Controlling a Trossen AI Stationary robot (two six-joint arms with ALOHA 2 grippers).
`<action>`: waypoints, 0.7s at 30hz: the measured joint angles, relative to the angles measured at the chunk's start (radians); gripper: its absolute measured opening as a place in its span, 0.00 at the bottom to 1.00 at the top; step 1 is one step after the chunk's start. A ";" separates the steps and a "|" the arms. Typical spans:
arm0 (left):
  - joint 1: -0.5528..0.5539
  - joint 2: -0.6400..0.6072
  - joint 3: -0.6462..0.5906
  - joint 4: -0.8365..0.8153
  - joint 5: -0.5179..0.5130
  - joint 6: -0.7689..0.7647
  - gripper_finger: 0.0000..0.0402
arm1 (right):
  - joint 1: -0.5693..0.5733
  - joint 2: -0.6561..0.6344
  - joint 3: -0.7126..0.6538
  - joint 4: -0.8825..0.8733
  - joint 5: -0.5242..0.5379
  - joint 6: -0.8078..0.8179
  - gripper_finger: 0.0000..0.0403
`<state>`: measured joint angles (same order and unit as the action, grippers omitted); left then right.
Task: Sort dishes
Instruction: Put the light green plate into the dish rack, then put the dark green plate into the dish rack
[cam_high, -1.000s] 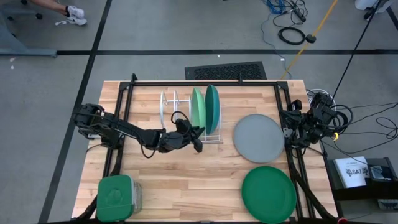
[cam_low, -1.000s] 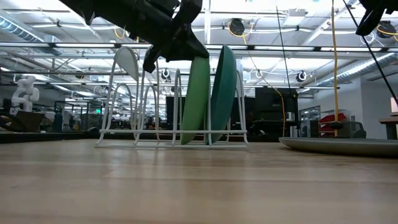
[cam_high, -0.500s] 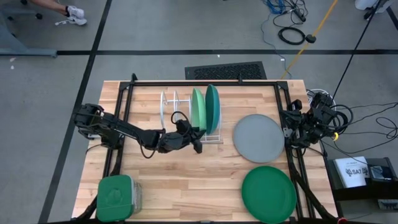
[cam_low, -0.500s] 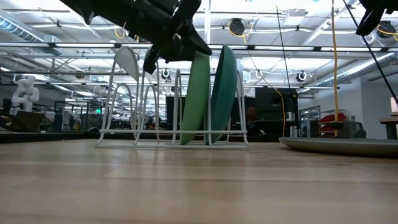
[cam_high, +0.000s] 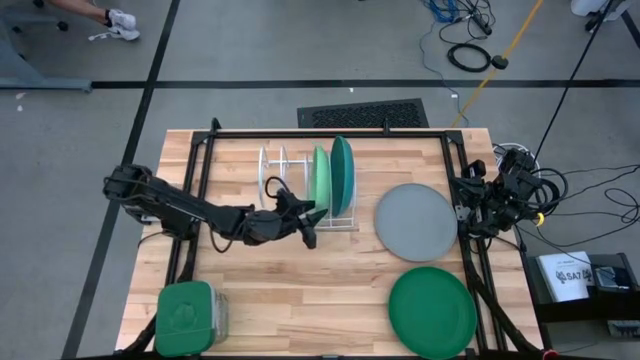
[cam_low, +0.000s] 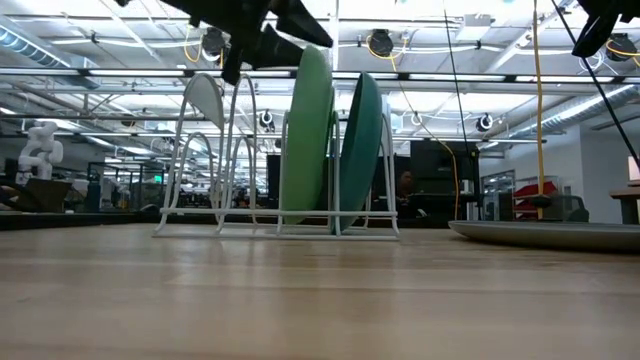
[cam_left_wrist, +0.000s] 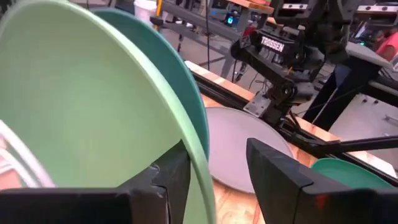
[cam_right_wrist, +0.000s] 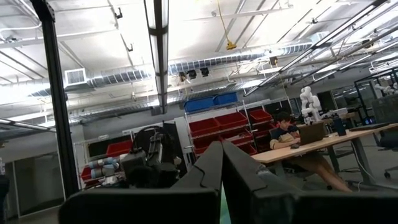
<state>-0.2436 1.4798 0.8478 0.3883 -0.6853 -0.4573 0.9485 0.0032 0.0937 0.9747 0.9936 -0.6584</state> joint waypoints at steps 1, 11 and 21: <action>0.000 -0.014 0.000 -0.021 -0.003 0.002 0.39 | 0.000 0.000 0.000 0.000 0.000 0.000 0.00; -0.001 -0.055 0.000 -0.120 -0.015 -0.001 0.39 | 0.000 0.000 0.000 0.000 0.000 0.000 0.00; -0.059 -0.093 0.080 -0.067 0.312 0.375 0.39 | 0.000 0.000 0.000 -0.001 0.001 -0.011 0.00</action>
<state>-0.3025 1.3867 0.9280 0.3216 -0.3734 -0.0821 0.9485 0.0032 0.0937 0.9741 0.9943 -0.6693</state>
